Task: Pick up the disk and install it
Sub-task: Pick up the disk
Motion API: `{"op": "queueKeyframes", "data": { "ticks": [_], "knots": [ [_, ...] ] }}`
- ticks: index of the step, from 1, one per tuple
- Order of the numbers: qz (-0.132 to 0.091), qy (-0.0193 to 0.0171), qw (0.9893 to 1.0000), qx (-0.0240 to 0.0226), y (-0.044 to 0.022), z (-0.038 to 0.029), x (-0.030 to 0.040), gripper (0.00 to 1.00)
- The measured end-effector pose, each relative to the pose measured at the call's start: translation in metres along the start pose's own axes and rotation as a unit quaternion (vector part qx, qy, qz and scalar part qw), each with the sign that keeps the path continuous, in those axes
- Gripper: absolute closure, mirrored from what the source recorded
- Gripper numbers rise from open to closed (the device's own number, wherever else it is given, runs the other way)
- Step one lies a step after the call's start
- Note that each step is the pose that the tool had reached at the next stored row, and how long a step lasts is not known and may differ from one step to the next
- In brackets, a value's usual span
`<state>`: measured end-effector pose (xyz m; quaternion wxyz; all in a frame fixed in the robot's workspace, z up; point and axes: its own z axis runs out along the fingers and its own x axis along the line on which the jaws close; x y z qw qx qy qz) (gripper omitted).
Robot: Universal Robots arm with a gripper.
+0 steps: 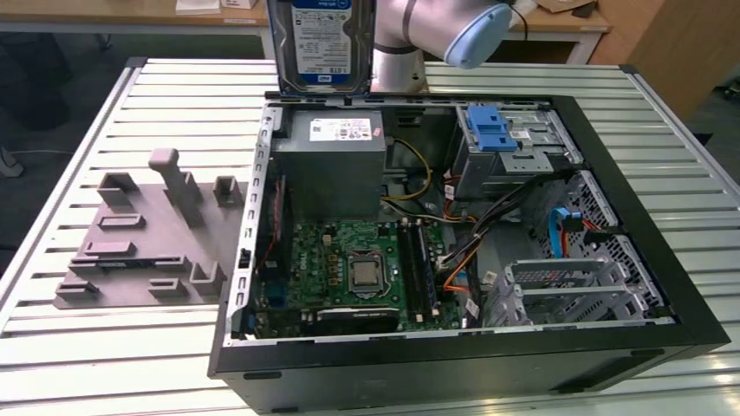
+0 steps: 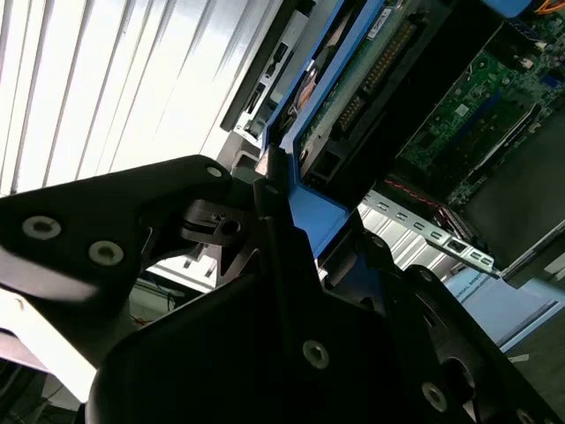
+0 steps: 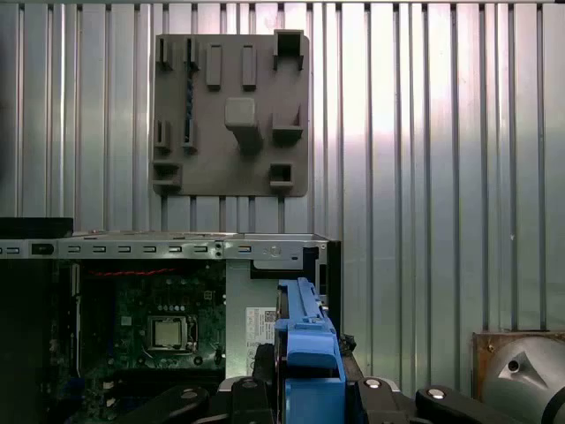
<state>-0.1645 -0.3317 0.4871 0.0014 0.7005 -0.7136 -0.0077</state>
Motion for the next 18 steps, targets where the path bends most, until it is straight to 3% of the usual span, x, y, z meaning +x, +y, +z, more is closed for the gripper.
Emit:
{"op": "queueKeyframes", "data": {
  "ticks": [18],
  "knots": [
    [0.0,0.0,1.0,0.0,-0.0142,-0.0002,-0.0003,0.64]
  ]
}}
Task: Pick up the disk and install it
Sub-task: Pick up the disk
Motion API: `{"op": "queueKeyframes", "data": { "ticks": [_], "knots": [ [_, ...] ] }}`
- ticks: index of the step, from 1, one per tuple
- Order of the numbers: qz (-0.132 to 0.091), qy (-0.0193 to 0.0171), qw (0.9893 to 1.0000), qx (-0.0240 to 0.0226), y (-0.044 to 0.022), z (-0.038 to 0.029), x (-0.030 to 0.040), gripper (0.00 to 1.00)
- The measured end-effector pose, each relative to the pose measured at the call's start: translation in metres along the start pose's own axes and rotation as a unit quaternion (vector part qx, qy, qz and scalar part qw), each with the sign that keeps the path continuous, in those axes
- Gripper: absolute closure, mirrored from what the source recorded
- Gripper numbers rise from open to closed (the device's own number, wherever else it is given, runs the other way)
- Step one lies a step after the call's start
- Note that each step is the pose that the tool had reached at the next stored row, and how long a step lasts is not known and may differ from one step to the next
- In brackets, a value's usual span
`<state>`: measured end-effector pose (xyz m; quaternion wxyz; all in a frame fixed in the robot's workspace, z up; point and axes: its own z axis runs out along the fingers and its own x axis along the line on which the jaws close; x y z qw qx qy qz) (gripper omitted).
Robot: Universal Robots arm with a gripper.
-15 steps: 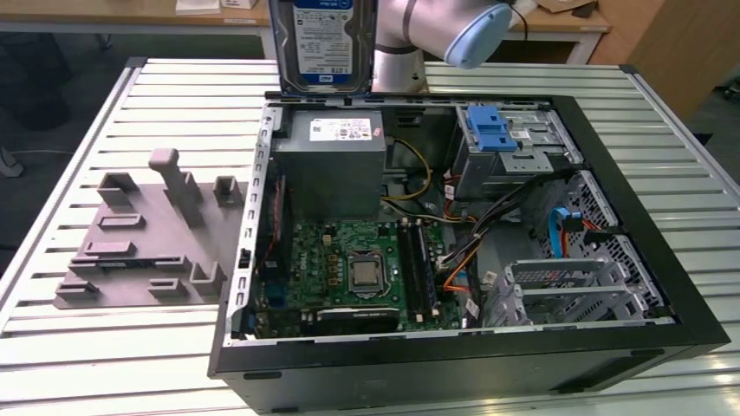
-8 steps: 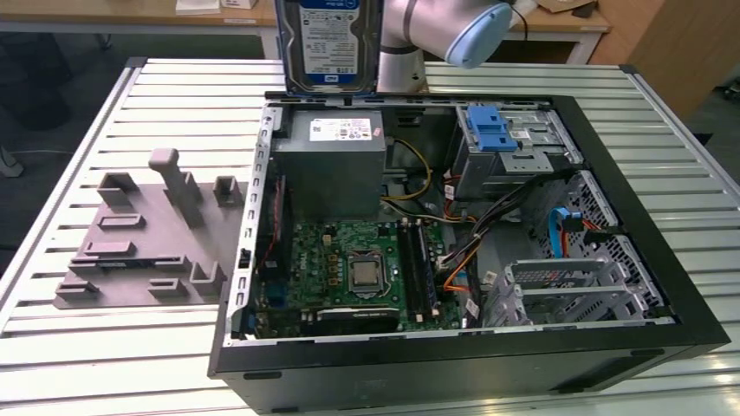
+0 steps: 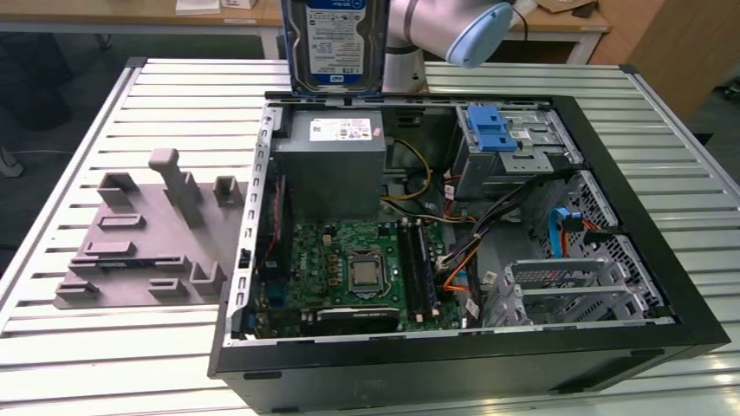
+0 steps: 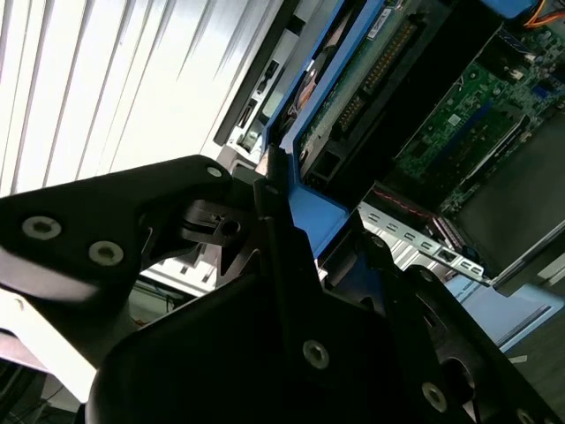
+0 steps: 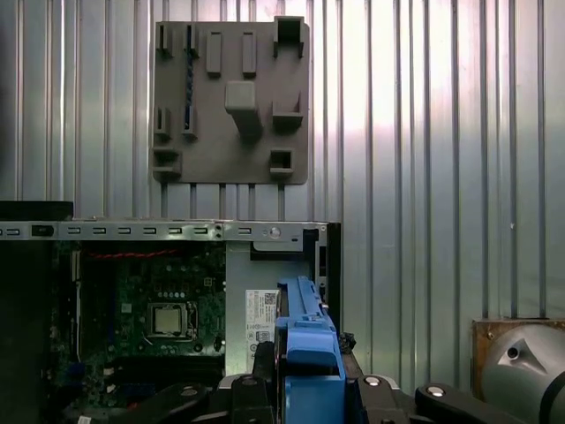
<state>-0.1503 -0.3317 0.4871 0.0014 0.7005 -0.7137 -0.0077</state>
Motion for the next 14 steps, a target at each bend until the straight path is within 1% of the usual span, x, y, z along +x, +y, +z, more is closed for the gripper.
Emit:
{"op": "queueKeyframes", "data": {
  "ticks": [3,6,14],
  "knots": [
    [0.0,0.0,1.0,0.0,-0.0009,0.0,0.0004,0.64],
    [0.0,0.0001,1.0,0.0001,-0.001,0.0,0.0035,0.64],
    [0.0,0.0002,1.0,0.0,-0.001,0.0,0.0039,0.64]
  ]
}}
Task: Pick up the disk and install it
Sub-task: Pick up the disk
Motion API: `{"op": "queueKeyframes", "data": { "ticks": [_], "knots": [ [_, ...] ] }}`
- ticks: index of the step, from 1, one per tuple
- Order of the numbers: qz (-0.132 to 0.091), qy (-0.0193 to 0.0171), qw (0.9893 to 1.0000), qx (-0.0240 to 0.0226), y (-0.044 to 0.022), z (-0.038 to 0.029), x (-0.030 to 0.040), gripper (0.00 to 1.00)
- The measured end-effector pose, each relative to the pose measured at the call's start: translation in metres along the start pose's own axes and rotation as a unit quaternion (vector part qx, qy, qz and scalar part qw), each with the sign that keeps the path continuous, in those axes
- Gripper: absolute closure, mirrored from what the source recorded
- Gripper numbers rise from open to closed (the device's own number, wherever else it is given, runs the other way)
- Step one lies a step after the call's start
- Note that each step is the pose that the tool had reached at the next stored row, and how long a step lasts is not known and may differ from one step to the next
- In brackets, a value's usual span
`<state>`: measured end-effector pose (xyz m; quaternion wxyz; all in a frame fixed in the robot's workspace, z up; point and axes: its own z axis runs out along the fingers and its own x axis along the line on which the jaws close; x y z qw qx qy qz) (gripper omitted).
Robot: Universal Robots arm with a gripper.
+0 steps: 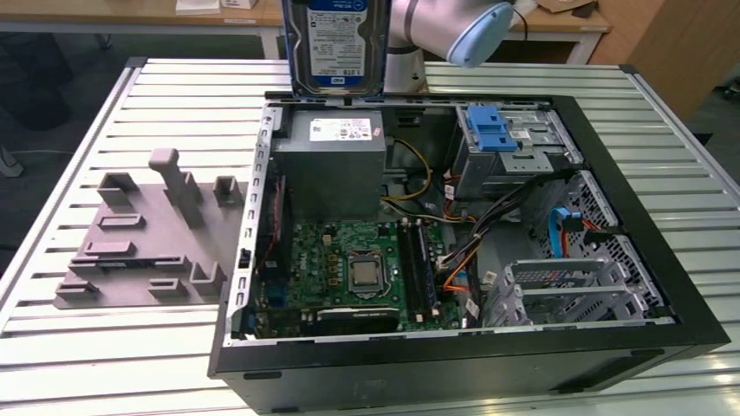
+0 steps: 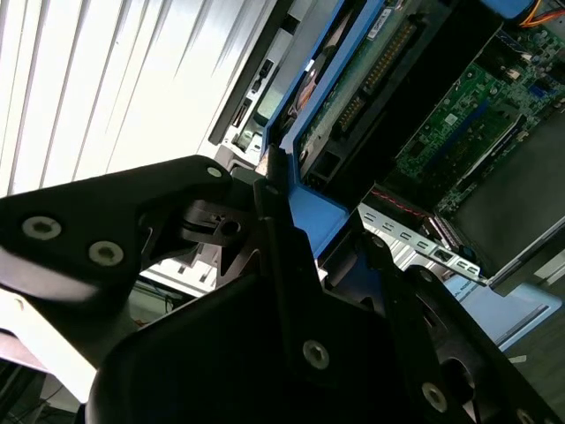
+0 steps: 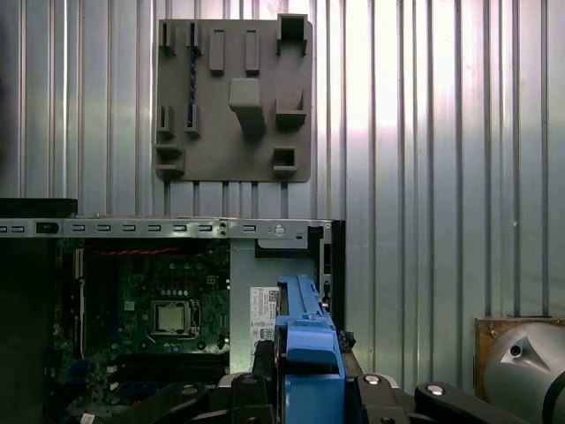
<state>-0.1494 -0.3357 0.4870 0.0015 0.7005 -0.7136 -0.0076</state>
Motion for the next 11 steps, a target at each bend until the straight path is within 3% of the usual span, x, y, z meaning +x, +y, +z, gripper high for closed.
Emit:
{"op": "queueKeyframes", "data": {
  "ticks": [11],
  "knots": [
    [0.0,0.0004,1.0,0.0,-0.0001,0.0,0.0037,0.64]
  ]
}}
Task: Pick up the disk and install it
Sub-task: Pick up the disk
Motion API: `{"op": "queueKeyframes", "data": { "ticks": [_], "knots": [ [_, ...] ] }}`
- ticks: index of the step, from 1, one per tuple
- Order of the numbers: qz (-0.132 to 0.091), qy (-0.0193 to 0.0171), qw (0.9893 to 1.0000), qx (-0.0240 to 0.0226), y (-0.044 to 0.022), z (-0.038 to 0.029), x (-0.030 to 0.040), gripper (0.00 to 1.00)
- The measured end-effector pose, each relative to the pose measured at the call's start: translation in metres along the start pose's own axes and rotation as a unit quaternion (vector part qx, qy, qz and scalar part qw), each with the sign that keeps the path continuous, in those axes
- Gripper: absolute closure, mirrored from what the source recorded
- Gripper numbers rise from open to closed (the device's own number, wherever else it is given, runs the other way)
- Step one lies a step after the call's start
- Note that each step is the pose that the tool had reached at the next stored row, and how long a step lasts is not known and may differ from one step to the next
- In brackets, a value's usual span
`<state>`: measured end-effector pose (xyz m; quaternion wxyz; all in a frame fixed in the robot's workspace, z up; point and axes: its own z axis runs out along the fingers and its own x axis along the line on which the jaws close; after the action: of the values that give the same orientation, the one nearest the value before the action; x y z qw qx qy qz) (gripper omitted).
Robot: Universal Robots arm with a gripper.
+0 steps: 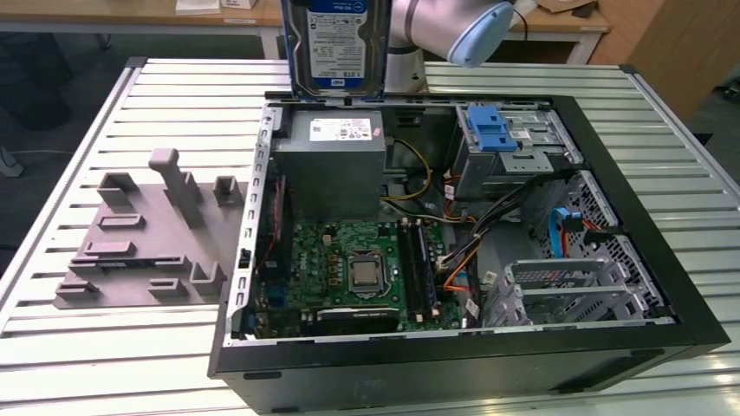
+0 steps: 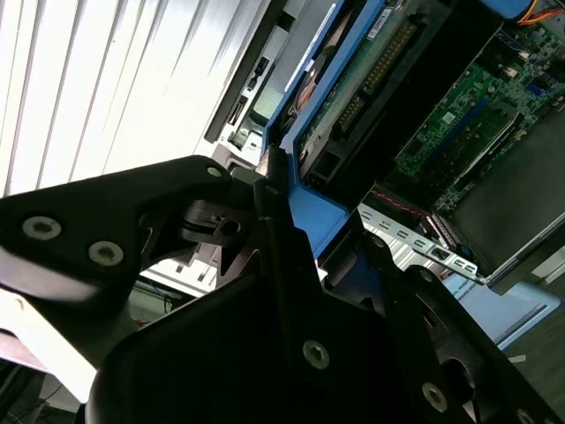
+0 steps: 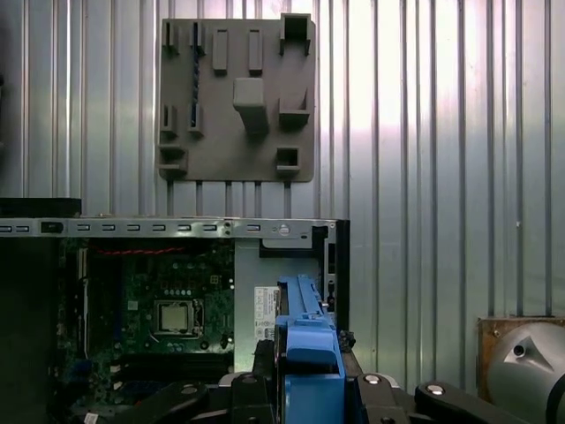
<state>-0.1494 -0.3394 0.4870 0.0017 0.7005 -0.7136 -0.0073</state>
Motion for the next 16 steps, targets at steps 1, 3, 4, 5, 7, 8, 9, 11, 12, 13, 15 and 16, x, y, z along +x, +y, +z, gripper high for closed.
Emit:
{"op": "queueKeyframes", "data": {
  "ticks": [1,3,4,5,7,8,9,11,12,13,15,16],
  "knots": [
    [0.0,0.0,1.0,0.0,0.0,0.0,0.0001,0.64],
    [0.0,0.0001,1.0,0.0,-0.0002,0.0,0.0002,0.64],
    [0.0,0.0001,1.0,-0.0001,-0.0007,-0.0001,0.0002,0.64],
    [0.0,0.0002,1.0,-0.0001,-0.0013,-0.0001,0.0002,0.64],
    [0.0,0.0001,1.0,0.0,-0.0038,-0.0001,0.0001,0.64],
    [0.0,0.0001,1.0,-0.0001,-0.0049,-0.0001,0.0001,0.64],
    [0.0,0.0001,1.0,0.0,-0.009,-0.0002,0.0,0.64],
    [0.0,0.0001,1.0,0.0,-0.0091,-0.0002,0.0,0.64],
    [0.0,0.0001,1.0,-0.0001,-0.0091,-0.0002,0.0001,0.64],
    [0.0,0.0001,1.0,-0.0001,-0.0091,-0.0002,0.0003,0.64],
    [0.0,0.0001,1.0,0.0,-0.0091,-0.0002,0.0003,0.64],
    [0.0,0.0001,1.0,0.0,-0.0091,-0.0002,0.0004,0.64]
  ]
}}
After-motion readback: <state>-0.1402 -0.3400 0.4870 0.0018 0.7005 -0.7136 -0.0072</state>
